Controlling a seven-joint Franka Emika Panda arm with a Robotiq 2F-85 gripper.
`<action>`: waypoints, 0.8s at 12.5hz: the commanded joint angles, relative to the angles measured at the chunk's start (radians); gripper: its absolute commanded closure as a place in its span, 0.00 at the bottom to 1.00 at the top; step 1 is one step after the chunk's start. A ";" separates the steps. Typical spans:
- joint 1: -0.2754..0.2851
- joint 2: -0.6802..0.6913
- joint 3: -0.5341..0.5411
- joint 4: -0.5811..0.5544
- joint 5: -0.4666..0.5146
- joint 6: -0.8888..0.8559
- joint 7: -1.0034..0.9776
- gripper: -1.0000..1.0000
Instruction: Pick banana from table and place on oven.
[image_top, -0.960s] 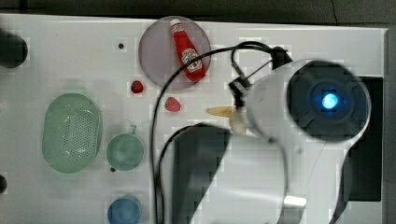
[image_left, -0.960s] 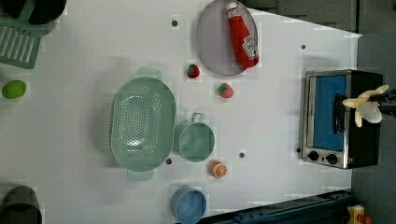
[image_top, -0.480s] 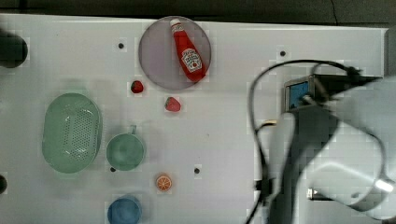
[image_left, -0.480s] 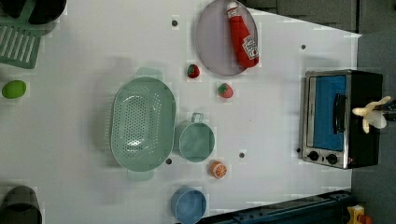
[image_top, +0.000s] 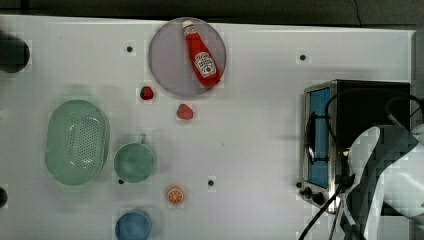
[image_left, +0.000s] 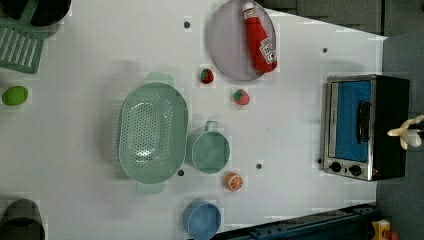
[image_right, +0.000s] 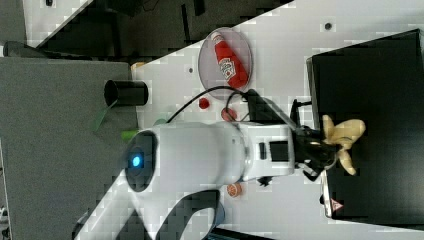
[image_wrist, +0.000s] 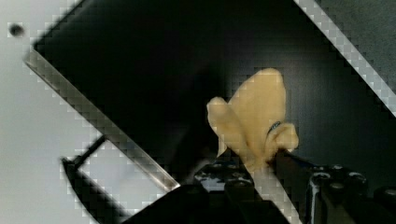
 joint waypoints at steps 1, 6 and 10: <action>0.007 0.015 -0.002 0.011 0.035 0.017 -0.113 0.73; 0.004 0.027 0.001 0.012 0.042 0.034 -0.115 0.27; 0.005 0.009 0.000 0.052 0.039 0.030 -0.124 0.00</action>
